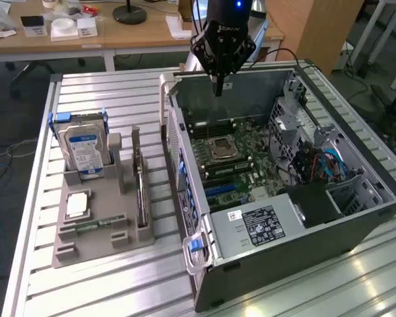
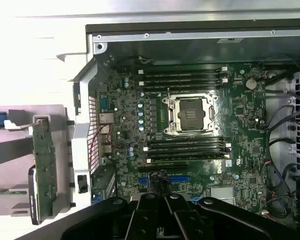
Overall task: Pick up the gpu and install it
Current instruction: 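Reach for the gpu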
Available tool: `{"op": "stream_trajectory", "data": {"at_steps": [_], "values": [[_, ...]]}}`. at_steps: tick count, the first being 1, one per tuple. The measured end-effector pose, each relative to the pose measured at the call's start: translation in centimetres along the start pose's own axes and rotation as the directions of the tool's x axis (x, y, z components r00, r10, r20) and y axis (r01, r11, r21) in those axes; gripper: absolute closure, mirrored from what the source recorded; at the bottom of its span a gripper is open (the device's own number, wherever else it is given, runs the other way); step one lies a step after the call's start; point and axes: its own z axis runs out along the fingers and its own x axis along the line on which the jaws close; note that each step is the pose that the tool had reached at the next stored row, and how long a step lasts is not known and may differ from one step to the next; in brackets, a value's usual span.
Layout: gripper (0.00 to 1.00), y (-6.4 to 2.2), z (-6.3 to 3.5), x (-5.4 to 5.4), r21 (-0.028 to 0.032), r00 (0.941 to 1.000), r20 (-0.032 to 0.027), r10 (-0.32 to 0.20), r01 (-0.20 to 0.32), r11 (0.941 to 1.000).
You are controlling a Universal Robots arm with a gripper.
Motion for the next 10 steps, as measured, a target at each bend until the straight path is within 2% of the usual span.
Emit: {"op": "stream_trajectory", "data": {"at_steps": [10], "values": [[0.89,-0.02,0.0,0.25,0.0,1.0,0.0,0.0,0.0,1.0]]}}
